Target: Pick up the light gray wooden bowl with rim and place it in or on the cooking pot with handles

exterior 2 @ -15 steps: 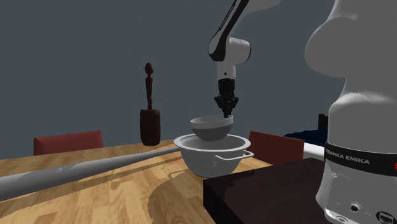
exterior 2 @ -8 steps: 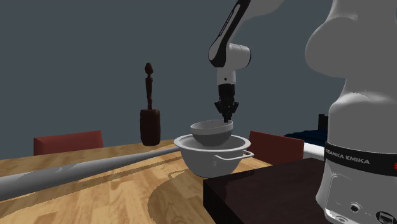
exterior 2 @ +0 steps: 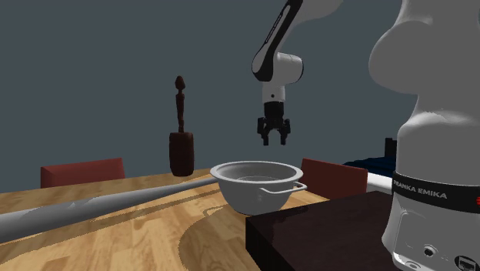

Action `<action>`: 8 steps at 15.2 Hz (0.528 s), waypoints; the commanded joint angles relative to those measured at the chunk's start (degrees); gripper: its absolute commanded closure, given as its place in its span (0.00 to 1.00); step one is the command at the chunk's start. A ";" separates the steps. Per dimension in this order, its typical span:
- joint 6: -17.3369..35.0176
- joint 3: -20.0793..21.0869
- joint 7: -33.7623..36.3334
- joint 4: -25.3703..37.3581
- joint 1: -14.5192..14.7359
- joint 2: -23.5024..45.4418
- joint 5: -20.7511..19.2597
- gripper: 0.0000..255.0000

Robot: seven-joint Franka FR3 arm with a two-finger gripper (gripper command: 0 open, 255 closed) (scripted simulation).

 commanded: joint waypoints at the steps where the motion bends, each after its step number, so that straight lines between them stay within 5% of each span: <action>1: 0.00 0.00 0.00 0.00 0.00 0.00 0.00 0.00; 8: -7.64 -0.15 -0.45 3.65 -0.10 -4.02 0.54 0.00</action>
